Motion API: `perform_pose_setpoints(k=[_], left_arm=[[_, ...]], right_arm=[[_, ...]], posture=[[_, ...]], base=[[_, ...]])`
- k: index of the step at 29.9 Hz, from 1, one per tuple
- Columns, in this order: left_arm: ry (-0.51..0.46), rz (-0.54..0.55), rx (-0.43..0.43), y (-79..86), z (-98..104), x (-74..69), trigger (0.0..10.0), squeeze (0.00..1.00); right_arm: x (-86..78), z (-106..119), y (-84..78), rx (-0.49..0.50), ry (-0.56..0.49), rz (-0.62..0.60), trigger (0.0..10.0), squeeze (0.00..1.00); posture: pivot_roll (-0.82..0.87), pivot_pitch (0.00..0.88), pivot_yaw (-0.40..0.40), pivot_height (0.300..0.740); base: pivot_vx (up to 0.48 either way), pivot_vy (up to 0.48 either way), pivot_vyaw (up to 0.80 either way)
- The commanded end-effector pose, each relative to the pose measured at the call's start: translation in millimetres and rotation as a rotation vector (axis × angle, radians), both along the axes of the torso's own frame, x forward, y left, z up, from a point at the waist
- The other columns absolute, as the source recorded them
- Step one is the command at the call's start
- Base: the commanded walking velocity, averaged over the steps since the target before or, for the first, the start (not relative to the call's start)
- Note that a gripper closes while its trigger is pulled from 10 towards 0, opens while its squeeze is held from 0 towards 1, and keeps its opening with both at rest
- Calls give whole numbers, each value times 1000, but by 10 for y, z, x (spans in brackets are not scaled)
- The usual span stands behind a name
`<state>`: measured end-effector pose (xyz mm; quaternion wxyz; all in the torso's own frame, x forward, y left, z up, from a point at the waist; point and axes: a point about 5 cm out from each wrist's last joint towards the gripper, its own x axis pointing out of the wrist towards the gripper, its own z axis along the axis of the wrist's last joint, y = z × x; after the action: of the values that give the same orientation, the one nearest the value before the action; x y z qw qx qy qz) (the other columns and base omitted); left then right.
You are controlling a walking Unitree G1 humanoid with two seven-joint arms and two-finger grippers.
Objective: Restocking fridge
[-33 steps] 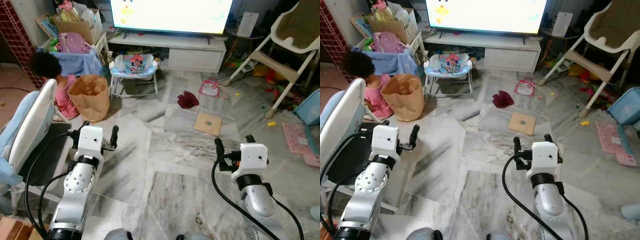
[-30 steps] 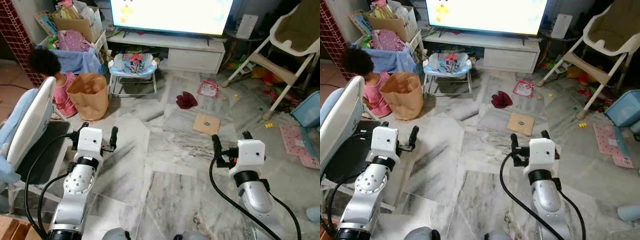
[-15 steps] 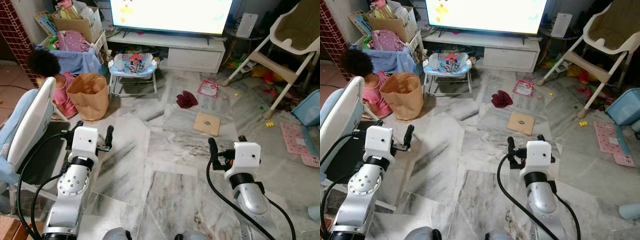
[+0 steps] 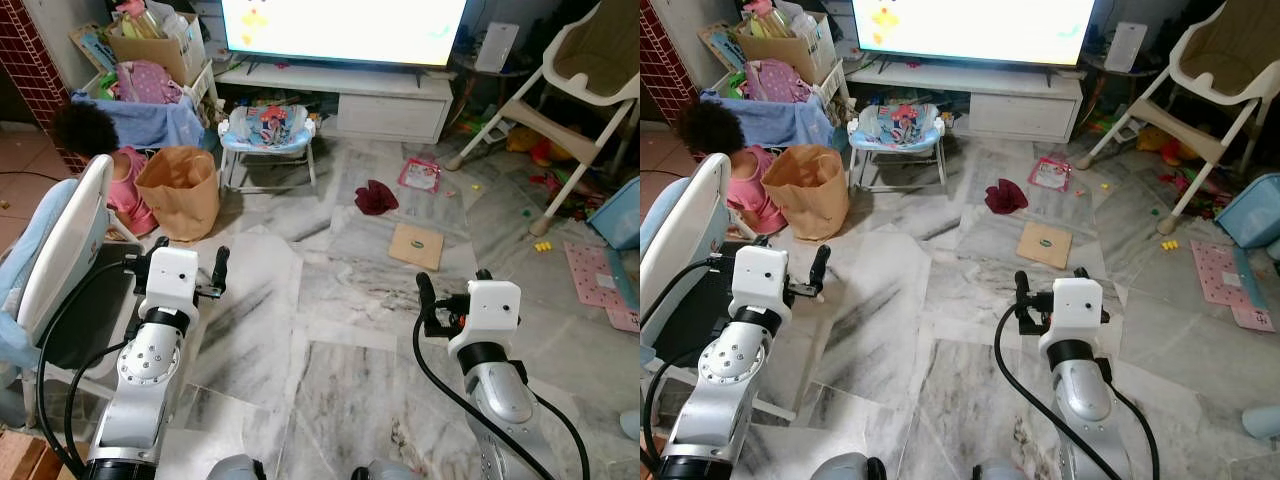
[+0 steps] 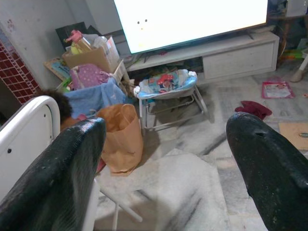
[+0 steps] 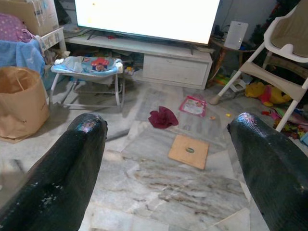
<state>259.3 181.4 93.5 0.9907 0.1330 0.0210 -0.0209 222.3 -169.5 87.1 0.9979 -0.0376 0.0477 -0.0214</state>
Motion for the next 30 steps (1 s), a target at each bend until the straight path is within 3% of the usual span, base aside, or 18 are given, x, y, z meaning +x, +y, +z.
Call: perform_pose_setpoints(k=[1, 26, 28, 30], left_arm=[[8, -12, 1, -12, -2, 9, 10000, 0], [8, -12, 1, -12, -2, 9, 10000, 0], [-27, -54, -56, -96, 49, 131, 10000, 0], [-54, -65, -64, -122, 73, 165, 10000, 0]], right_arm=[[18, 31, -12, -6, -5, -7, 10000, 0], [18, 31, -12, -6, -5, -7, 10000, 0], [95, 84, -15, 2, -41, -12, 10000, 0], [110, 102, -12, 9, -53, -10, 10000, 0]], posture=[[-41, 17, 18, 740], [-41, 17, 18, 740], [-65, 0, 27, 740], [-70, 0, 25, 740]], base=[[0, 0, 0], [0, 0, 0], [0, 0, 0], [0, 0, 0]])
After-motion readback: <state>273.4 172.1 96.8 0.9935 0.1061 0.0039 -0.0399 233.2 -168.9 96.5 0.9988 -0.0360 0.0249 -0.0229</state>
